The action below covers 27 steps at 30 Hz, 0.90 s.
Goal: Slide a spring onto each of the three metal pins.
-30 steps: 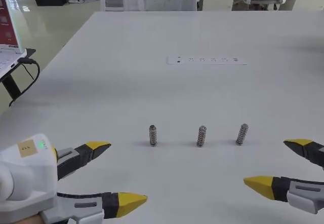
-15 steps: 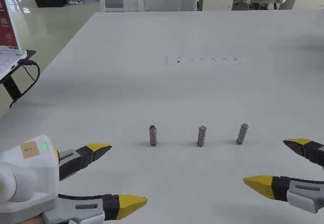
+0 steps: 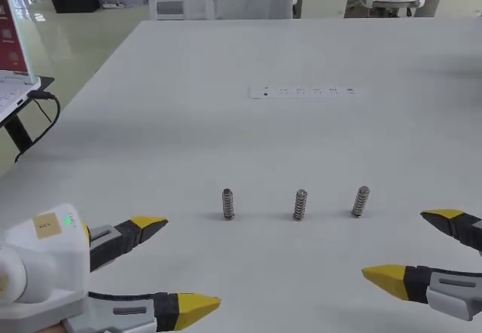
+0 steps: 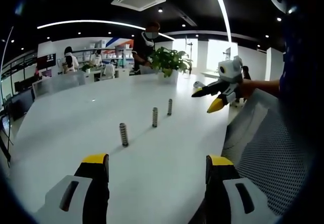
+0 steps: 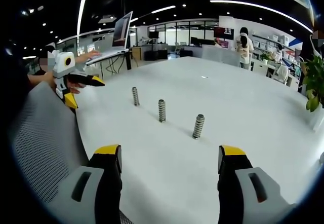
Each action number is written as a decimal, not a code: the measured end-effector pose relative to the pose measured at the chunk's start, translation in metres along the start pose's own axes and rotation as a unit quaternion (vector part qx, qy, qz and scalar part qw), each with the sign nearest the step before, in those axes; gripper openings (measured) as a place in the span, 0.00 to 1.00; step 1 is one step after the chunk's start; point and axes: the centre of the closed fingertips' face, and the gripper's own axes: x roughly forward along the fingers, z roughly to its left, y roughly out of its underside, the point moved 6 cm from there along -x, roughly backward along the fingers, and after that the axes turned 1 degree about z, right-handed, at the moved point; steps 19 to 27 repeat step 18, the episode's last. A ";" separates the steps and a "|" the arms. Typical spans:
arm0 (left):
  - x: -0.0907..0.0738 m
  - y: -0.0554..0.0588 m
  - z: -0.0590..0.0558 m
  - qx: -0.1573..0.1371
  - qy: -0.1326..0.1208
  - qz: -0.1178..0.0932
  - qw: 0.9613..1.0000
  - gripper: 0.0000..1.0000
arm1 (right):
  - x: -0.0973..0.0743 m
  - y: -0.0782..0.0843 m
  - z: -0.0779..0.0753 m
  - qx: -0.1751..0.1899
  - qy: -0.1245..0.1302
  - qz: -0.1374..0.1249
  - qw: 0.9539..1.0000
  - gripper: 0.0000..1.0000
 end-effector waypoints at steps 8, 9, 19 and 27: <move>0.001 0.000 0.000 0.000 0.000 0.001 1.000 0.74 | 0.000 0.000 0.000 0.000 0.000 0.001 1.000 0.78; 0.001 0.000 0.000 0.000 0.000 0.001 1.000 0.74 | 0.000 0.000 0.000 0.000 0.000 0.001 1.000 0.78; 0.000 0.001 0.001 -0.002 -0.001 0.001 1.000 0.74 | 0.001 0.000 0.000 0.000 -0.001 0.002 1.000 0.78; 0.000 0.001 0.001 -0.002 -0.001 0.001 1.000 0.74 | 0.001 0.000 0.000 0.000 -0.001 0.002 1.000 0.78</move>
